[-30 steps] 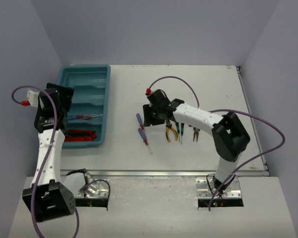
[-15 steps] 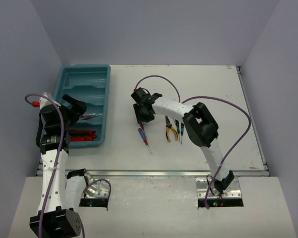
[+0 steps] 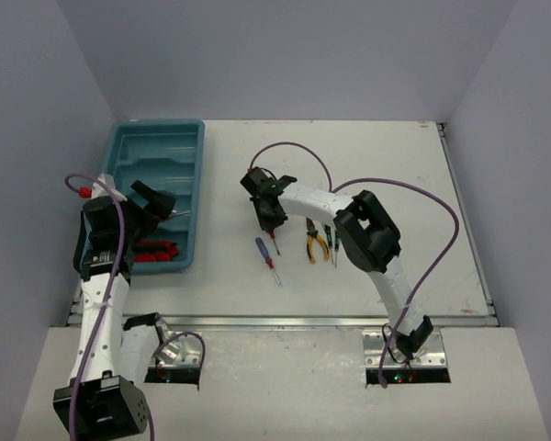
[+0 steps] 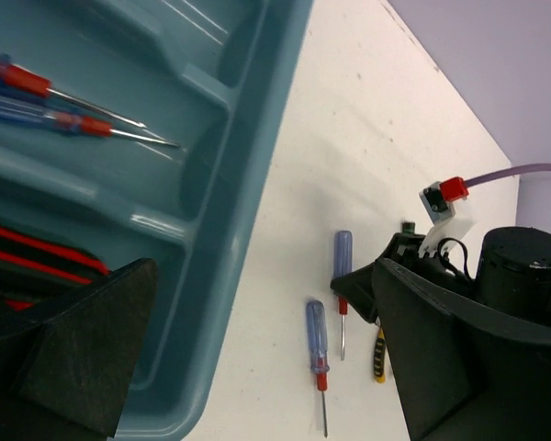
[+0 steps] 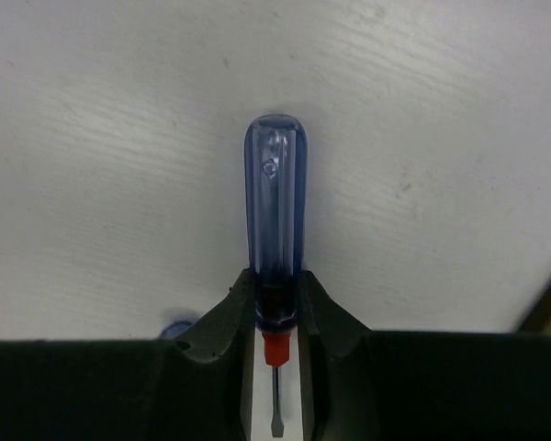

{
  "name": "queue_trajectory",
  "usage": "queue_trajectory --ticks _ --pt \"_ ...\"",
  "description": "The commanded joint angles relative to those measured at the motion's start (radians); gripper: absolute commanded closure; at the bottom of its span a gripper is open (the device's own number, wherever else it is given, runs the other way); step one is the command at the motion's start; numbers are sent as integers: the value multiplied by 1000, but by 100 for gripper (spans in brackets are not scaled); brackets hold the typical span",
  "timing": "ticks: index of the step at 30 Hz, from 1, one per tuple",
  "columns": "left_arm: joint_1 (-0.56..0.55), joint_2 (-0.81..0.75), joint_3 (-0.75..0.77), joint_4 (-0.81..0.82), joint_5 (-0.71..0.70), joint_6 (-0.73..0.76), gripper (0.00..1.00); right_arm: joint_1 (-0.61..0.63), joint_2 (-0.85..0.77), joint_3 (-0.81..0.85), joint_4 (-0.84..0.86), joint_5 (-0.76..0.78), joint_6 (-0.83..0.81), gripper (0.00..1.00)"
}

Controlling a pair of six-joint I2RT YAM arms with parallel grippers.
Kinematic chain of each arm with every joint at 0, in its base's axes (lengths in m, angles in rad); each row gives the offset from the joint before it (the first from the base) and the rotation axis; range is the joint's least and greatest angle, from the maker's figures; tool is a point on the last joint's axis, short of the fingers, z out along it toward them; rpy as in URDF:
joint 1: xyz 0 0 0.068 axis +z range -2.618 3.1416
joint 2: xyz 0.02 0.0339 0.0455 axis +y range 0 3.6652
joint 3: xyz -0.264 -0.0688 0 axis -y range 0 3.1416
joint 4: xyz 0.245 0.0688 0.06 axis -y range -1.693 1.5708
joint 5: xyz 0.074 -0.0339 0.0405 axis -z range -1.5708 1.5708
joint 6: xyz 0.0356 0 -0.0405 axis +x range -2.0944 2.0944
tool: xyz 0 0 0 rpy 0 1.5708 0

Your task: Sort the tools into containers

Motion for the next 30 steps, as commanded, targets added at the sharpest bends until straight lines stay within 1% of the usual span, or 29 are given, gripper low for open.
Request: queue_trajectory --ticks 1,2,4,5,6,7,8,9,12,13,16,17,19,21,22,23,24,25,26,29,30 --pt "-98 22 -31 159 148 -51 0 -1 -179 -111 12 70 -22 100" --pt "-124 22 -41 200 178 -76 0 -1 -246 -163 40 28 -29 100" --pt "-215 19 -80 357 251 -138 0 -3 -403 -287 147 -131 -56 100" --pt "-235 22 -102 448 276 -159 0 -3 -441 -324 211 -232 -70 100" --pt "-257 32 -130 547 357 -229 0 -3 -559 -439 299 -367 -83 100" --pt "-260 36 -148 607 379 -260 0 -3 -604 -479 351 -451 -86 100" --pt "-299 41 -169 684 389 -293 1 -4 -637 -545 443 -564 -80 100" --pt "-321 42 -179 718 379 -308 1 -3 -674 -561 505 -634 -66 100" --pt "-386 16 -211 815 329 -334 7 -3 -773 -645 639 -758 3 100" --pt "-415 11 -214 845 307 -347 9 -4 -782 -646 661 -785 35 100" --pt "-460 20 -208 878 288 -360 13 -4 -801 -647 715 -831 85 100" --pt "-475 28 -203 883 283 -363 17 -3 -805 -647 727 -838 100 100" --pt "-505 39 -198 890 273 -365 24 -3 -814 -646 751 -837 119 100" --pt "-543 47 -193 893 256 -362 37 -4 -818 -635 759 -828 132 100" --pt "-544 48 -193 893 255 -362 37 -4 -818 -635 759 -826 132 100" --pt "-562 57 -195 890 245 -362 47 -3 -821 -629 760 -822 135 100" --pt "-570 59 -195 881 236 -364 51 -3 -821 -623 760 -819 133 100" --pt "-577 63 -195 877 234 -364 65 -4 -822 -620 758 -815 133 100" --pt "-583 66 -195 871 229 -364 75 -4 -823 -618 756 -811 133 100" --pt "-595 64 -187 840 199 -359 98 -3 -822 -618 751 -806 133 100" --pt "-595 62 -174 822 184 -351 100 -3 -822 -622 750 -806 133 90"
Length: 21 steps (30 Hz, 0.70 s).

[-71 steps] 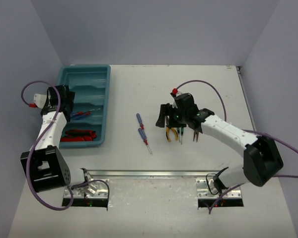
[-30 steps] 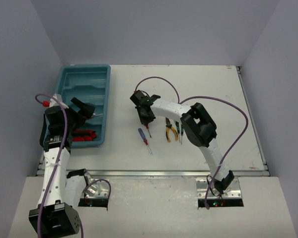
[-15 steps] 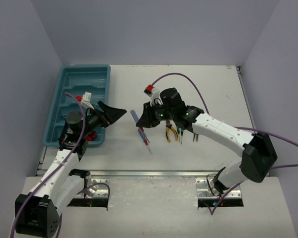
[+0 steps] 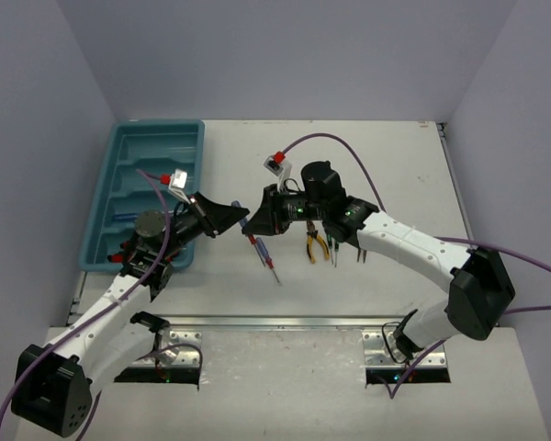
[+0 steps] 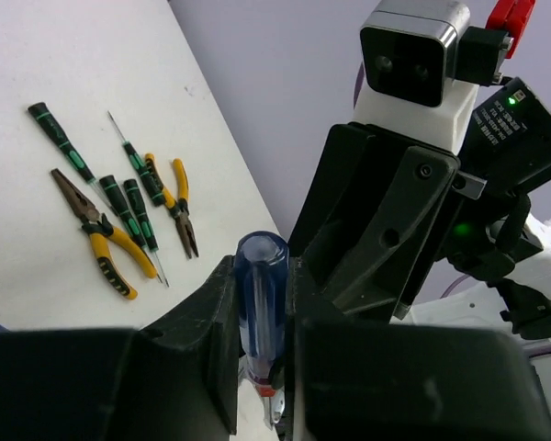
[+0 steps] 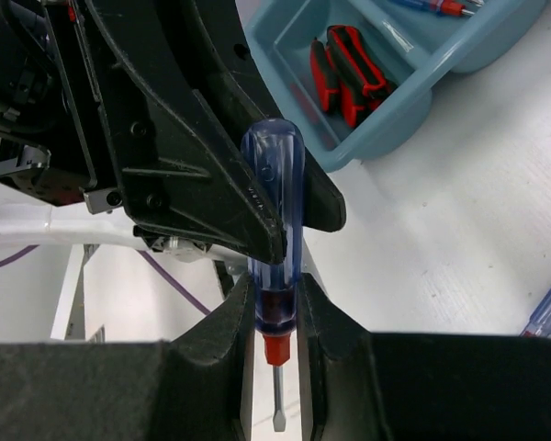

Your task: Sort the tools into containers

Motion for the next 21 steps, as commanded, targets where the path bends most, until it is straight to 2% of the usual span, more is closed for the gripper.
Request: queue_trajectory --ticks 1,2,4,5,7,8,12,14,17,21 --pt "-15 -9 58 -26 -80 35 100 -1 -30 17 69 -15 16 77" --pt "-15 -12 76 -95 -109 49 100 -1 -34 13 62 -13 16 59" --pt "-11 3 164 -331 -332 107 100 -3 -52 3 1 67 -3 15" --pt "-2 21 223 -461 -458 127 100 -4 -62 2 -49 121 -15 2" --pt "39 80 364 -717 -684 133 100 -3 -80 12 -180 252 -36 1" --pt "80 103 431 -782 -732 122 100 -4 -84 24 -235 378 -39 1" --pt "377 202 474 -856 -785 49 100 -9 -92 23 -403 649 0 1" --pt "430 252 507 -881 -846 16 100 -10 -91 5 -442 756 27 1" --pt "453 325 543 -913 -985 -27 100 -12 -89 -27 -453 820 37 1" --pt "506 421 554 -895 -1007 -55 100 -14 -46 -43 -459 815 19 1"
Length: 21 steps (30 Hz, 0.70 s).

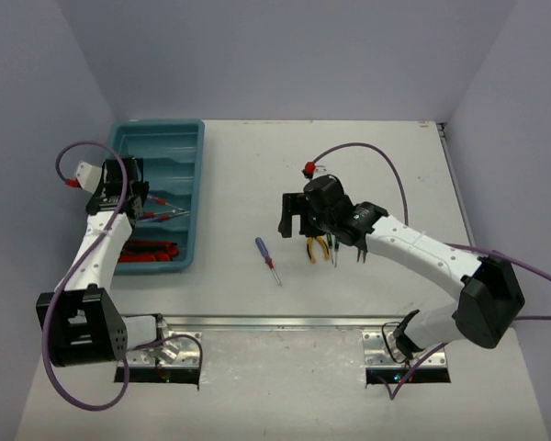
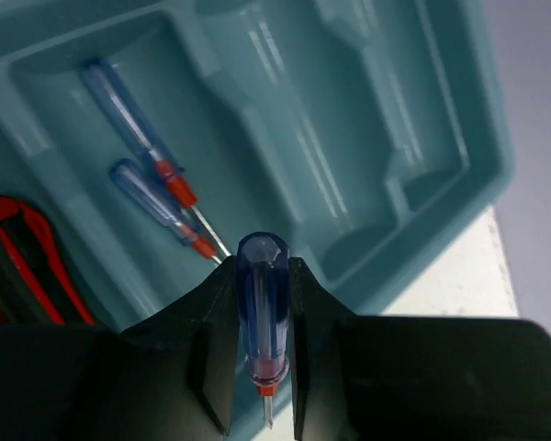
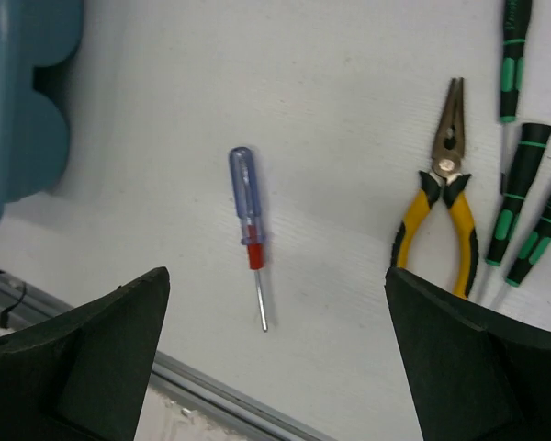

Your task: Sort the tools into containers

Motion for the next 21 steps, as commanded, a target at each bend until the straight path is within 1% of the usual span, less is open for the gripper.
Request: queue_trajectory --ticks 1,5,6,7,8,9,13,14,15,16,18,21 --pt "54 83 46 -20 -91 -54 99 -2 36 -1 -35 98 -1 1" --pt "77 141 48 -15 -77 -62 93 3 96 2 -21 51 -56 2" --pt "78 143 44 -11 -79 -64 92 6 117 8 -22 35 -66 3" --pt "77 140 34 -2 -82 -63 88 13 150 19 -30 12 -74 5" --pt "78 136 28 4 -88 -63 79 19 173 32 -35 8 -77 6" --pt "79 132 24 9 -96 -63 66 26 191 45 -39 12 -78 7" --pt "103 125 15 31 -79 -48 37 53 250 76 -42 12 -72 7" --pt "108 120 15 31 -70 -47 27 59 266 86 -44 14 -72 7" --pt "116 112 15 30 -58 -46 15 69 284 99 -47 18 -71 7" --pt "120 100 16 26 -46 -46 9 79 301 111 -52 22 -71 8" --pt "124 68 18 16 -18 -42 0 101 337 136 -64 28 -74 11" --pt "123 -49 -25 63 90 36 0 116 426 208 -101 32 -80 22"
